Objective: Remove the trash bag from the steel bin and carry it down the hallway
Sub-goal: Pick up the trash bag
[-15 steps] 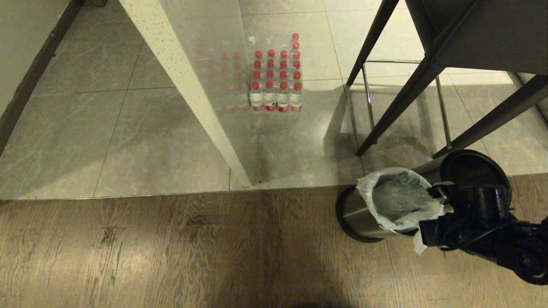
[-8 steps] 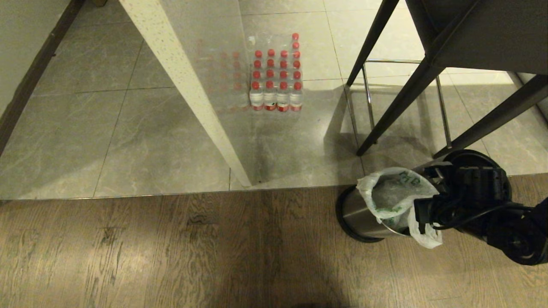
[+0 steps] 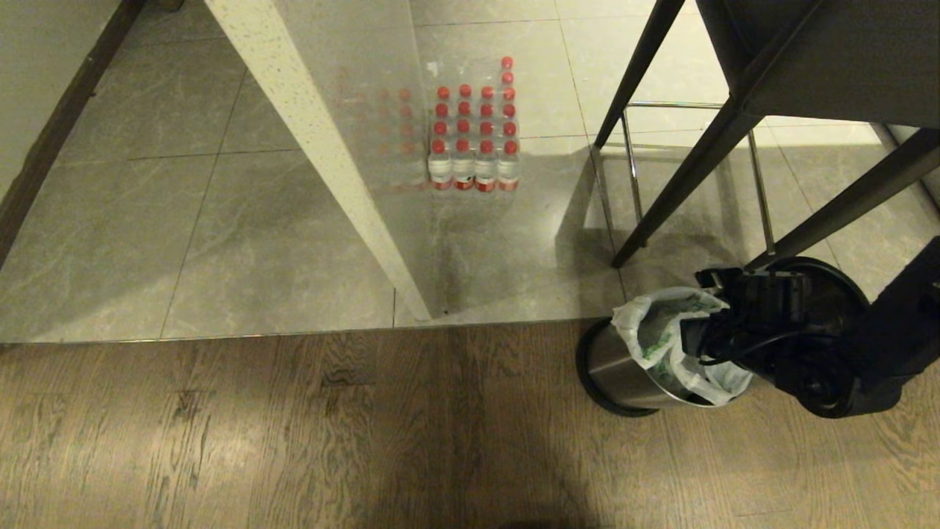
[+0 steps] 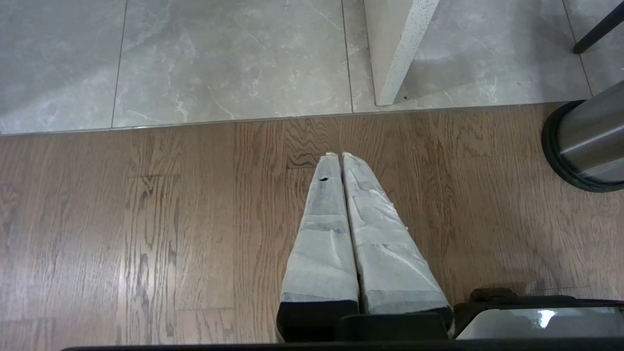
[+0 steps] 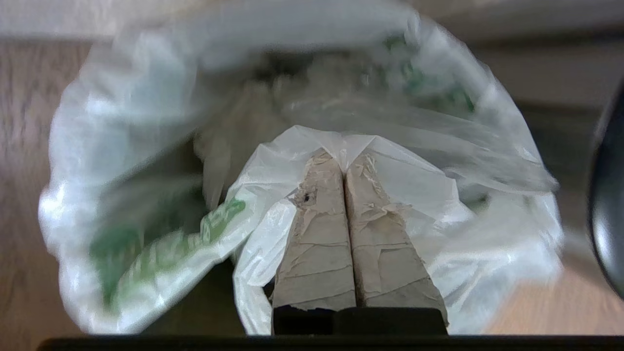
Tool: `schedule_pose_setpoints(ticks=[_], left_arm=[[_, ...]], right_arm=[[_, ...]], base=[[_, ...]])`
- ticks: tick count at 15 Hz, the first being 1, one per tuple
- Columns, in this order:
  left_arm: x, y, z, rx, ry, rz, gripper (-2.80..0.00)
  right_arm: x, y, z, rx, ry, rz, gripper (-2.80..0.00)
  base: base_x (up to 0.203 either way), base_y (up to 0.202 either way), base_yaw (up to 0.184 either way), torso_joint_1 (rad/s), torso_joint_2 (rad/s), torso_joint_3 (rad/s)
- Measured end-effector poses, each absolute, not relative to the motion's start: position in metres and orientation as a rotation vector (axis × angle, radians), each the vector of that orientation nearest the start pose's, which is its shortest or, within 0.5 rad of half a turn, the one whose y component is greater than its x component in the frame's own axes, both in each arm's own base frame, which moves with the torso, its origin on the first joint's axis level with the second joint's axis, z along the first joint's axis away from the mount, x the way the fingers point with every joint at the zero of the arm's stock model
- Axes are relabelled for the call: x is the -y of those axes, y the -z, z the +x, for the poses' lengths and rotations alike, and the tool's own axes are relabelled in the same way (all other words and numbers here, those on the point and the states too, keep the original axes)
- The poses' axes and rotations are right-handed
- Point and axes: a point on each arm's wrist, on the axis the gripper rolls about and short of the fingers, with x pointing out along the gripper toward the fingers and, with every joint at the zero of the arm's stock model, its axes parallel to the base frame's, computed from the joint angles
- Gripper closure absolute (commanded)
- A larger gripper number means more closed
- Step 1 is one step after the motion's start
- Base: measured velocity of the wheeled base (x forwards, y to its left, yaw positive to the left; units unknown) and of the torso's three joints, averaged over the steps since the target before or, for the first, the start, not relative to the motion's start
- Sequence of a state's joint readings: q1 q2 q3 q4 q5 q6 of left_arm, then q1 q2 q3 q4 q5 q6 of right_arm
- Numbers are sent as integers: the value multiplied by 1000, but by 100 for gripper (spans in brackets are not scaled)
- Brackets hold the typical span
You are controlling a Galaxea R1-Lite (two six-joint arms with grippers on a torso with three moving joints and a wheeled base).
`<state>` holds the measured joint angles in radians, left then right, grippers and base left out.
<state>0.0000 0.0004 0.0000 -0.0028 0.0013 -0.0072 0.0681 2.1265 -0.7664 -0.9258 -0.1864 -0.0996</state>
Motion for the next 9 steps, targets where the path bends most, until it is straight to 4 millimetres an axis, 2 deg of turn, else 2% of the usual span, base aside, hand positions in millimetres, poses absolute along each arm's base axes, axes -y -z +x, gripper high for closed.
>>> schedule_pose_setpoints(ticks=[5, 7, 9], left_arm=[[0, -76, -23, 2, -1, -7, 0], [0, -76, -23, 2, -1, -7, 0], [0, -76, -23, 2, -1, -7, 0]], right_arm=[[-24, -37, 380, -437, 156, -167, 0], [-26, -36, 381, -439, 151, -169, 0], [-27, -34, 373, -457, 144, -176, 0]], base=[[0, 0, 0, 0, 0, 0], [0, 0, 0, 0, 0, 0], [0, 0, 0, 0, 0, 0]])
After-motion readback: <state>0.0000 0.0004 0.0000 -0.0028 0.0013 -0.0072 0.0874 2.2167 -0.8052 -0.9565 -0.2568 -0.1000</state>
